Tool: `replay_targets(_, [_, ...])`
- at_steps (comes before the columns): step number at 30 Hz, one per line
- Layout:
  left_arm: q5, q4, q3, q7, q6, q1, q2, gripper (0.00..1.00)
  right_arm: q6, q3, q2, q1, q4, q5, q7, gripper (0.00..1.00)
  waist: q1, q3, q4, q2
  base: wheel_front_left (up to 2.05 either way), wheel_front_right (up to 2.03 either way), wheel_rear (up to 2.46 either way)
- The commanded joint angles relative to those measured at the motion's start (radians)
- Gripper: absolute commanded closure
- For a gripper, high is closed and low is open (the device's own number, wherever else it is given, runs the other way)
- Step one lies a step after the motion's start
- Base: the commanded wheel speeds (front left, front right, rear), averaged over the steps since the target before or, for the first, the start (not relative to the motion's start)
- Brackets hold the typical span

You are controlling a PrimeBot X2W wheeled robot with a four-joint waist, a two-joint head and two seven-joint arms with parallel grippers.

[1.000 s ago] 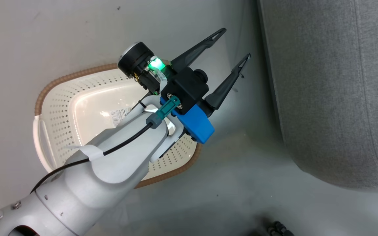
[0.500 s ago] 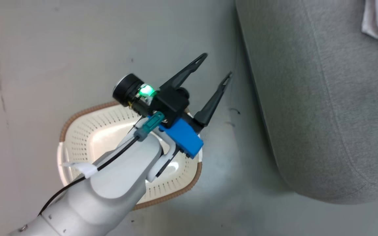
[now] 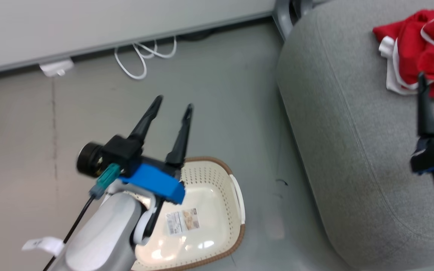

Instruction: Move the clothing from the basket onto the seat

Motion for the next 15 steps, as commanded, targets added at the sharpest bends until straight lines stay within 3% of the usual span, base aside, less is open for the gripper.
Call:
replay_targets(1, [0.019, -0.014, 0.045, -0.002, 0.008, 0.053, 0.009, 0.0, 0.001, 0.023, 0.021, 0.049, -0.027, -0.002, 0.0, 0.0, 0.0002, -0.077, 0.043, 0.0, 0.0, 0.0, 0.0])
replay_targets(15, [0.126, -0.073, 0.356, -0.002, -0.014, 0.345, -0.042, 0.0, 0.001, 0.089, 0.148, 0.272, -0.129, -0.004, 0.0, 0.0, 0.0002, -0.238, 0.118, 0.0, 0.0, 0.0, 0.0])
